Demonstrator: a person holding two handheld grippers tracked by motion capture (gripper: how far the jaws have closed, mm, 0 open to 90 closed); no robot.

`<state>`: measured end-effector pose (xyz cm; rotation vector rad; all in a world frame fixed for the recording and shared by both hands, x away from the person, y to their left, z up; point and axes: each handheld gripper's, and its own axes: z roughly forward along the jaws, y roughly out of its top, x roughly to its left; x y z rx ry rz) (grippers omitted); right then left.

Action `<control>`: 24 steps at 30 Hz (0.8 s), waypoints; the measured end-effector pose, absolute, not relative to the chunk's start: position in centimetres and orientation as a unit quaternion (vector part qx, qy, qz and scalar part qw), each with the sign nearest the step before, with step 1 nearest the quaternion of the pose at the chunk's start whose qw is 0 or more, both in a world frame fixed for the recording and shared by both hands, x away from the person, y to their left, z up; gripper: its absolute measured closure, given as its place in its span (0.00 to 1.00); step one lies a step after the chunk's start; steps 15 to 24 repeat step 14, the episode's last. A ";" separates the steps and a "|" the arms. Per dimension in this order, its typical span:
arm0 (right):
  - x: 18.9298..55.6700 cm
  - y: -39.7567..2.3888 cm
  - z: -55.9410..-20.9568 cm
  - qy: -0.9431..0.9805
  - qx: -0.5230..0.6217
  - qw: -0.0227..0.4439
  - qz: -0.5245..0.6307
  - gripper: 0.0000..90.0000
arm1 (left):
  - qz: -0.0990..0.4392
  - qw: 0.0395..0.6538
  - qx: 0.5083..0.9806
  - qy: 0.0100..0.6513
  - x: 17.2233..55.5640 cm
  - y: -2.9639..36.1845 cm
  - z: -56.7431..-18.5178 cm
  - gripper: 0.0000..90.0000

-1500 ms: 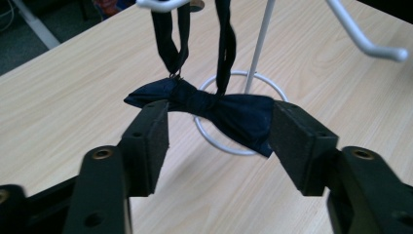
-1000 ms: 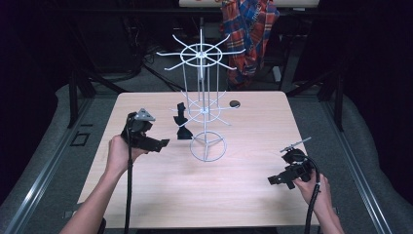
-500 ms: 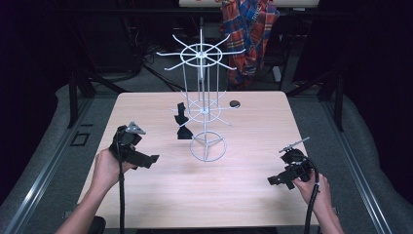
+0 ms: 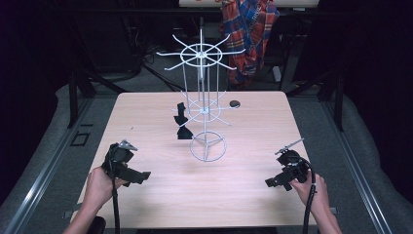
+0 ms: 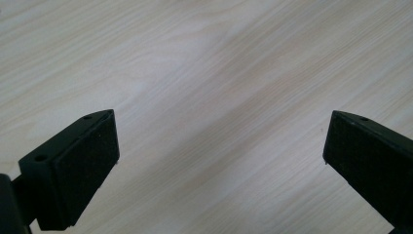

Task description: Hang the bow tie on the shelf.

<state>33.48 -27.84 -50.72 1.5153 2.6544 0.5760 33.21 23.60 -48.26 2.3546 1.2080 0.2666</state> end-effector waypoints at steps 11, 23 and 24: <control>33.4 -28.3 -50.8 0.850 0.492 0.008 0.188 0.12 | 0.089 0.206 0.869 0.442 33.6 23.6 -50.4 0.00; 33.5 -28.3 -50.8 0.853 0.489 0.017 0.182 0.12 | 0.092 0.201 0.869 0.443 33.6 23.6 -50.4 0.00; 33.5 -28.3 -50.8 0.853 0.489 0.017 0.182 0.12 | 0.092 0.201 0.869 0.443 33.6 23.6 -50.4 0.00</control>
